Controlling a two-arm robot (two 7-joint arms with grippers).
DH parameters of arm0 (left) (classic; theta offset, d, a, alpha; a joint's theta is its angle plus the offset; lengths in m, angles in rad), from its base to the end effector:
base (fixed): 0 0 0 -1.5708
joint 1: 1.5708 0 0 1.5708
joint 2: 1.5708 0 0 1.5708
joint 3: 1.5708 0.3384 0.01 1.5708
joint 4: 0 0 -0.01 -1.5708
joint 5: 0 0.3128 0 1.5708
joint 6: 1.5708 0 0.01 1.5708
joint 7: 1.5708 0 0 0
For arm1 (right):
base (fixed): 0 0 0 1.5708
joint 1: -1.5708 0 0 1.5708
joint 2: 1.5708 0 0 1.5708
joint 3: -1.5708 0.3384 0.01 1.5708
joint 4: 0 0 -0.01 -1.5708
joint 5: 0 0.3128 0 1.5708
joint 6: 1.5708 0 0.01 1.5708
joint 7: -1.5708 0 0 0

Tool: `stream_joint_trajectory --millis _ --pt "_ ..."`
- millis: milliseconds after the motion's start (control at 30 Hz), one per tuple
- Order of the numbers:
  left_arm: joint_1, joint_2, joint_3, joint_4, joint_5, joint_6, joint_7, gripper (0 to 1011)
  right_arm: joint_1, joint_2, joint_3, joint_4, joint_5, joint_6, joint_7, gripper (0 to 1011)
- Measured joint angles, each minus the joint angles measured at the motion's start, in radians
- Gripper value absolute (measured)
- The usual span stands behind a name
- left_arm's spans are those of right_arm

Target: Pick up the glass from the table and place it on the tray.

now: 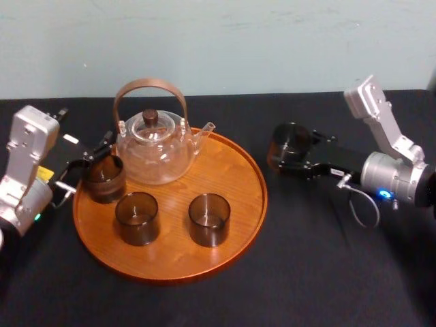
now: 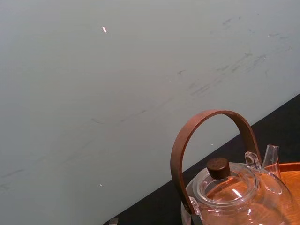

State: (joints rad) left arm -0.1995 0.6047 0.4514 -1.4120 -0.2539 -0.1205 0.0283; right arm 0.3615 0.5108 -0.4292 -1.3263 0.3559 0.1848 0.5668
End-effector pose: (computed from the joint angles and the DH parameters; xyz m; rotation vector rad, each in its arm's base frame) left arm 0.3697 0.1091 -0.3421 0.3045 -0.2850 1.2480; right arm 0.4272 -0.0924 -0.3074 -0.3549 0.0663 -0.7732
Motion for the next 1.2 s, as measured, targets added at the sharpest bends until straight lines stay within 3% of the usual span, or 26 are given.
stream_joint_trajectory --millis 300,633,1200 --pt "0.0 0.0 0.0 0.0 0.0 0.0 0.0 1001 0.054 -0.027 -0.056 0.022 -0.006 -0.027 0.036 898" --pt "0.0 0.0 0.0 0.0 0.0 0.0 0.0 1001 0.108 -0.082 -0.116 0.091 -0.02 -0.057 0.06 898" --pt "0.0 0.0 0.0 0.0 0.0 0.0 0.0 1001 0.162 -0.16 -0.173 0.239 -0.05 -0.105 0.072 898"
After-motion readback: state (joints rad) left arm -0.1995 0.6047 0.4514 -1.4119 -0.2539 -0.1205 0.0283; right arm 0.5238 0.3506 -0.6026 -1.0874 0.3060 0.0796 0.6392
